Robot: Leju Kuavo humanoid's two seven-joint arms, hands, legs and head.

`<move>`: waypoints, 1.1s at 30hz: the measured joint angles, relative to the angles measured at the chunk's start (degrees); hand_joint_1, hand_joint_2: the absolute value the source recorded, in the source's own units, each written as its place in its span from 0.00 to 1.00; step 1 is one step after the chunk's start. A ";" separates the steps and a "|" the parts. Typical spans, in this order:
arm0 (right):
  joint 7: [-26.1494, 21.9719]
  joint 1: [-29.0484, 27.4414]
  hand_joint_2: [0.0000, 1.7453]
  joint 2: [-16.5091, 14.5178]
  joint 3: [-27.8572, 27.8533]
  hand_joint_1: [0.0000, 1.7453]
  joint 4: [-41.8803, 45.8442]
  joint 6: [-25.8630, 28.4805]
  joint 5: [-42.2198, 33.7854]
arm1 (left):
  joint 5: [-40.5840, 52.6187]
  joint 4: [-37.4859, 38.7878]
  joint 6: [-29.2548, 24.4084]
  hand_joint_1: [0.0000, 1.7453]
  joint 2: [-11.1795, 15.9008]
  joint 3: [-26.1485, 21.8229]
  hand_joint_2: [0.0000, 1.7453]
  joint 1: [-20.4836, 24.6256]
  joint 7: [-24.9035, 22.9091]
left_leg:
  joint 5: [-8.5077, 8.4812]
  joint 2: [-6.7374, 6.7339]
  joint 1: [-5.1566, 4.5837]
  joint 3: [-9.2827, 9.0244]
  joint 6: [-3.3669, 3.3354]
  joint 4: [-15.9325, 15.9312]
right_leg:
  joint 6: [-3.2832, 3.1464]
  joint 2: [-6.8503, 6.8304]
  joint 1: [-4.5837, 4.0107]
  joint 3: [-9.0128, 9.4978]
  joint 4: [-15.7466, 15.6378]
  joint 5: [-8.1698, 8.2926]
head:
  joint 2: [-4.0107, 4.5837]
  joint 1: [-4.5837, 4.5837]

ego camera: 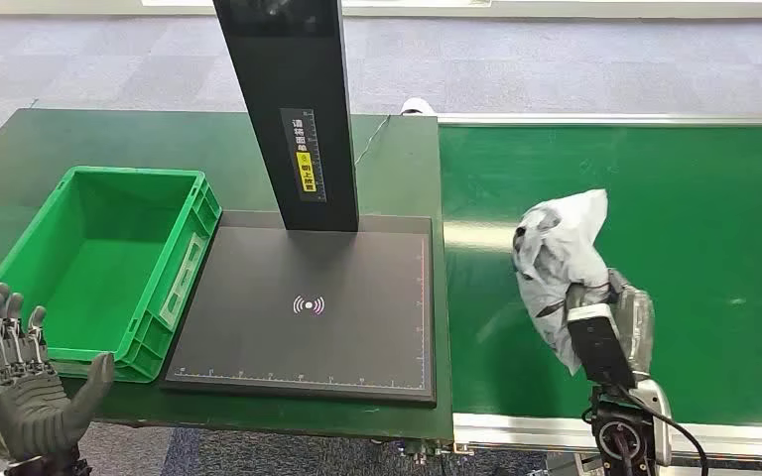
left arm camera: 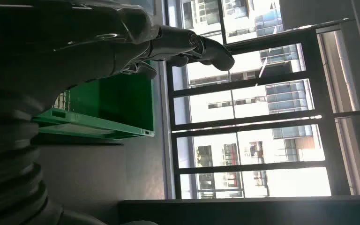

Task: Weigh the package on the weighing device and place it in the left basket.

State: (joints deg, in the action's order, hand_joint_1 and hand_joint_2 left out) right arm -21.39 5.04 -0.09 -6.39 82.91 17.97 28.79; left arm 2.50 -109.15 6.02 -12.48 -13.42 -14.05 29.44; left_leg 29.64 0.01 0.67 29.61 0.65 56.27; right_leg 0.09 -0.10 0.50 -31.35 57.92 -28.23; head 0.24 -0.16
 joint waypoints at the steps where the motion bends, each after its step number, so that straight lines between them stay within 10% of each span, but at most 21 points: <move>1: -0.68 0.09 1.00 -0.26 -0.35 1.00 0.44 0.48 -0.69 | -0.08 0.00 -0.01 0.00 -0.04 0.01 1.00 0.00 0.00 | 0.00 0.00 0.00 0.00 0.00 0.00 | 0.00 0.00 0.00 0.00 0.00 0.00 | 0.00 0.00; 26: -6.84 1.61 1.00 -4.32 -3.85 1.00 6.24 3.31 -8.95 | -0.89 0.54 -0.48 0.00 -0.15 0.09 1.00 0.18 0.02 | 0.01 -0.01 -0.02 0.03 0.00 0.00 | 0.00 0.02 0.01 -0.05 0.00 0.00 | 0.00 0.00; 33: -2.12 7.28 1.00 -4.67 1.77 1.00 4.74 -7.71 -14.30 | -0.98 2.85 0.16 0.00 0.04 1.69 1.00 3.15 0.03 | -0.04 -0.09 -0.01 0.03 0.00 -0.01 | -0.05 0.09 0.00 -0.01 0.02 0.06 | 0.00 0.00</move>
State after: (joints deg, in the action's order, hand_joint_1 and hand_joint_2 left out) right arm -23.51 12.31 -4.76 -4.62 87.65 10.26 14.49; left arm 1.52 -106.30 6.18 -12.44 -11.73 -10.90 29.47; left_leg 29.60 -0.08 0.66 29.64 0.65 56.25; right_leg 0.04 -0.01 0.50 -31.36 57.94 -28.18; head 0.24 -0.16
